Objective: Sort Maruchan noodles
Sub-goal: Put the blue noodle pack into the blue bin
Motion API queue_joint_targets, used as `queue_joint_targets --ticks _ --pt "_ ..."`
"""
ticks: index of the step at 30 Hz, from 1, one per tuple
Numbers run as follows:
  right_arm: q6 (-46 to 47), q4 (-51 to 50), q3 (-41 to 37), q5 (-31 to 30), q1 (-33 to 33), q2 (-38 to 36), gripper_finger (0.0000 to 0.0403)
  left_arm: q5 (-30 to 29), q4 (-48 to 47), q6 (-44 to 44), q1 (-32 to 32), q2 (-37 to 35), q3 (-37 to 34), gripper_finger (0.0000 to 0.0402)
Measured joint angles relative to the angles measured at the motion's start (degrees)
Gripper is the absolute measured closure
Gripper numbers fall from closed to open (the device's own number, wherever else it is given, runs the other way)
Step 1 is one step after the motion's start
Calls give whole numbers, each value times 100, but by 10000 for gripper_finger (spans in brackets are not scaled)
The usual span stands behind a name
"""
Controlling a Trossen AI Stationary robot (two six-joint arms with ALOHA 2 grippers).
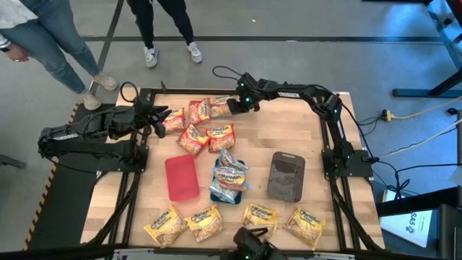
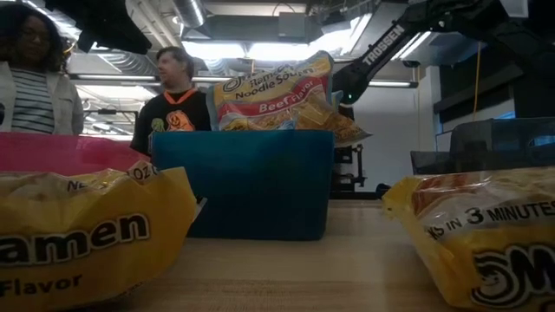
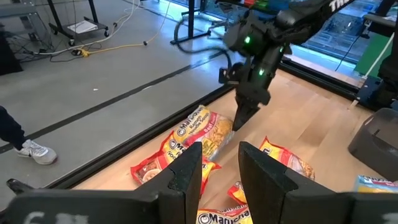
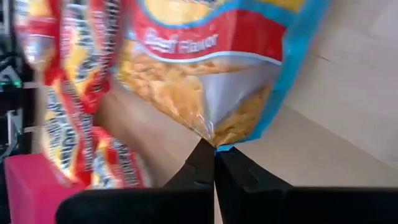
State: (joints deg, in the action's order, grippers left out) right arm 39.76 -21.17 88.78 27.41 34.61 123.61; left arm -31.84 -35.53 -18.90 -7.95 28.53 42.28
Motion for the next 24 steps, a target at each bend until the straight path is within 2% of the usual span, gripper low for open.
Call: queue_joint_targets --ticks 8,24 --pt "-268 -136 322 -122 -209 -497 402 -3 -14 2 -1 0 0 303" --pt "-591 -742 741 -1124 -1337 -1274 403 -2 -302 -5 0 0 0 303"
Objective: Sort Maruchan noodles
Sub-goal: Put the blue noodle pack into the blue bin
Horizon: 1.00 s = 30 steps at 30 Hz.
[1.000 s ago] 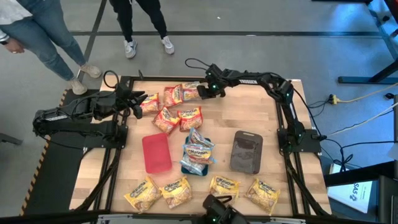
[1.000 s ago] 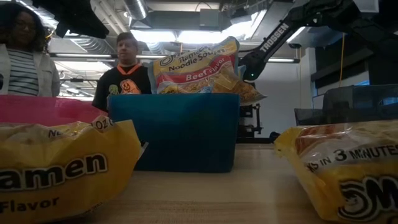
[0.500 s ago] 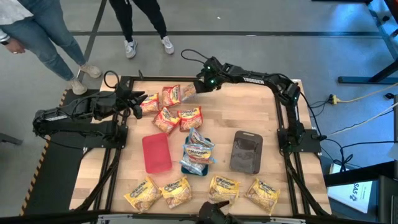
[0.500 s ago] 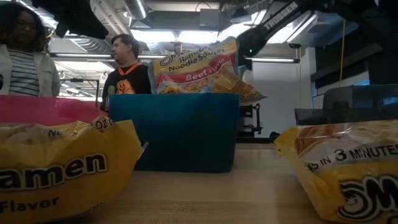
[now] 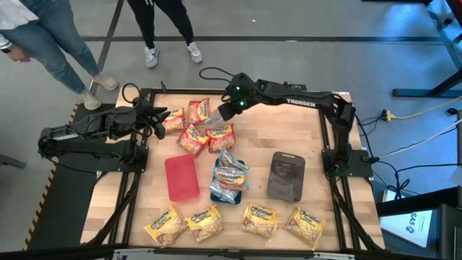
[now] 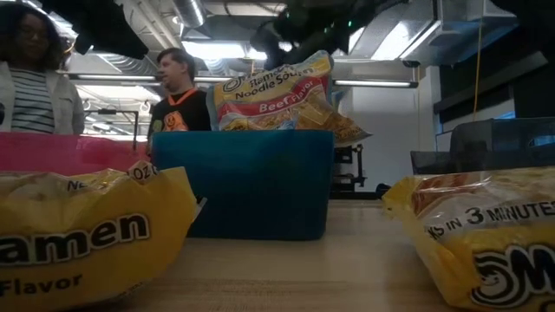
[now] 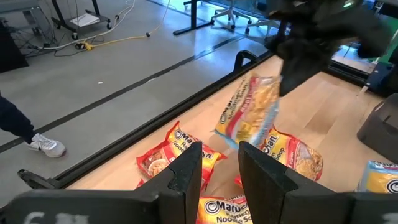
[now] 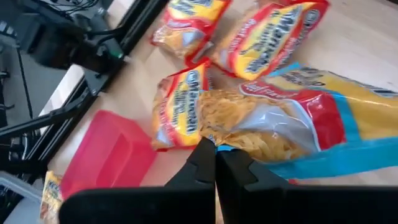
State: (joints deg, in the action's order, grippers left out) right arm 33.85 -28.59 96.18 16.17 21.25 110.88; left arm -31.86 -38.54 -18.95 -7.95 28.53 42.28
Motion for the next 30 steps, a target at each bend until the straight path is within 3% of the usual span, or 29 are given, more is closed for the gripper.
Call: queue_joint_targets --ticks 12,30 --pt "19 -466 223 -932 -1152 -756 403 -1 -4 1 -2 0 0 303" --pt "351 -794 219 -2133 -2894 -772 403 1 -4 -1 -1 0 0 303"
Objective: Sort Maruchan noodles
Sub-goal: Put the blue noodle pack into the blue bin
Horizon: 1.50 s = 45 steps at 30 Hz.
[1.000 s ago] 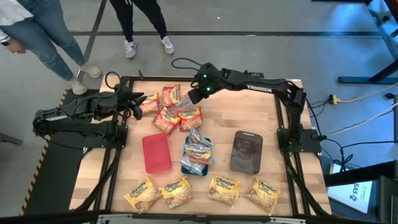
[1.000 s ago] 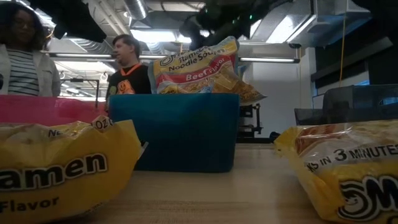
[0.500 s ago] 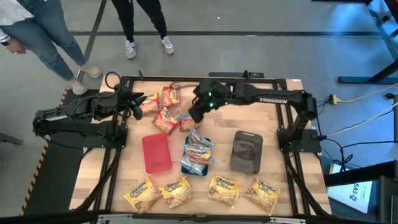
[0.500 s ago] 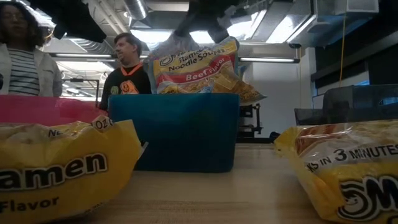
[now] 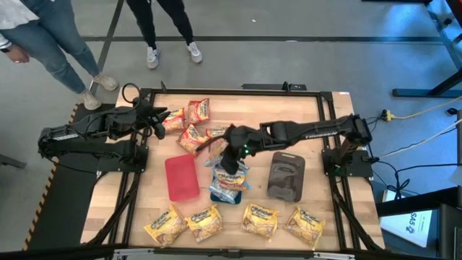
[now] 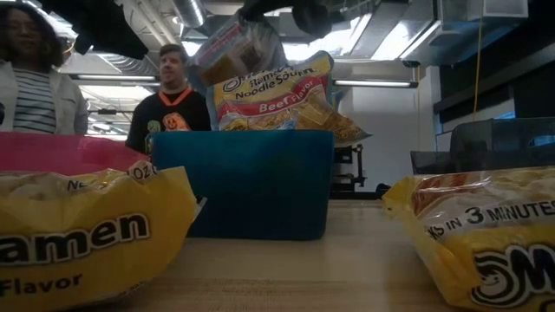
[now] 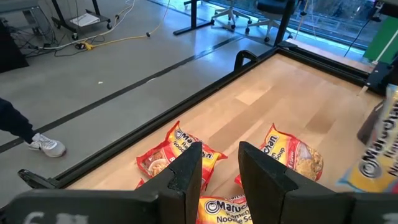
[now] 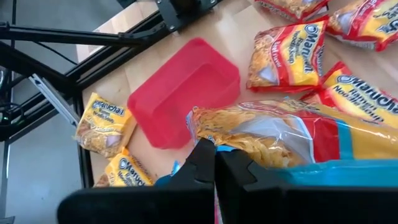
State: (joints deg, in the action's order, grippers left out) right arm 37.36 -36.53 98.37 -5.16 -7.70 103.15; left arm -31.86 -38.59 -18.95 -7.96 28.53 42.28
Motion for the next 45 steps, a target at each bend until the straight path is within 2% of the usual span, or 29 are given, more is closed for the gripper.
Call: queue_joint_targets --ticks 11,20,30,36,45 --pt "665 -379 -16 -332 -638 119 403 0 0 -2 0 1 0 303" --pt "1028 -525 -11 -217 -993 479 403 0 2 -51 -1 -1 0 303" --pt "1643 -553 -46 -674 -1591 481 403 0 -2 -57 2 0 0 303" --pt "1985 -518 -267 -1059 -1669 487 403 0 -2 -56 1 0 0 303" --pt "2243 -518 -372 -1014 -1671 589 403 0 -2 -44 -1 2 0 303"
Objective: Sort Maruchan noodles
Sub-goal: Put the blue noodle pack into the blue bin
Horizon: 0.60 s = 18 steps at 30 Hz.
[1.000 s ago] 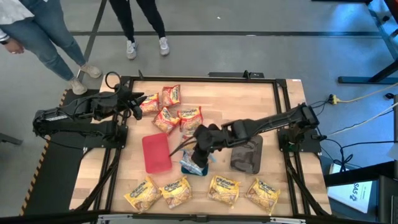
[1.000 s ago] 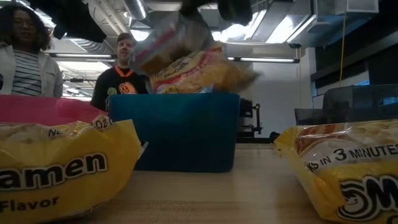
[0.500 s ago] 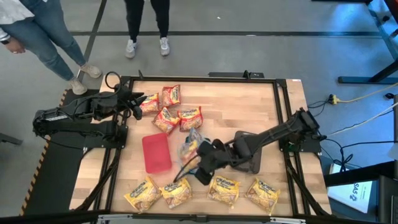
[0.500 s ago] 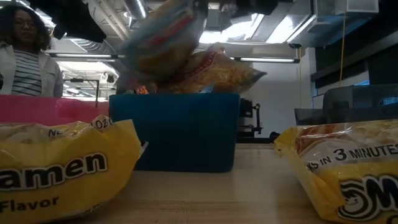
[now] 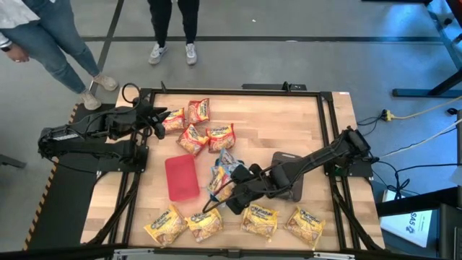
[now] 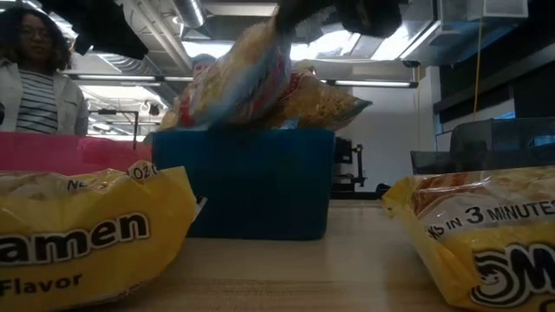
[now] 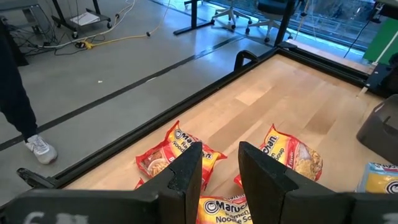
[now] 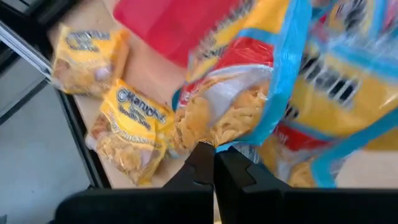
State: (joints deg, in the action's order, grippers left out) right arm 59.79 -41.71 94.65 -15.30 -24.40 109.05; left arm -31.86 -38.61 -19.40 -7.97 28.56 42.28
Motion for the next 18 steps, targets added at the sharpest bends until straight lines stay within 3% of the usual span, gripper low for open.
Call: queue_joint_targets --ticks 18 --pt "817 -479 -4 391 -244 347 403 0 -39 -2 0 0 0 303"
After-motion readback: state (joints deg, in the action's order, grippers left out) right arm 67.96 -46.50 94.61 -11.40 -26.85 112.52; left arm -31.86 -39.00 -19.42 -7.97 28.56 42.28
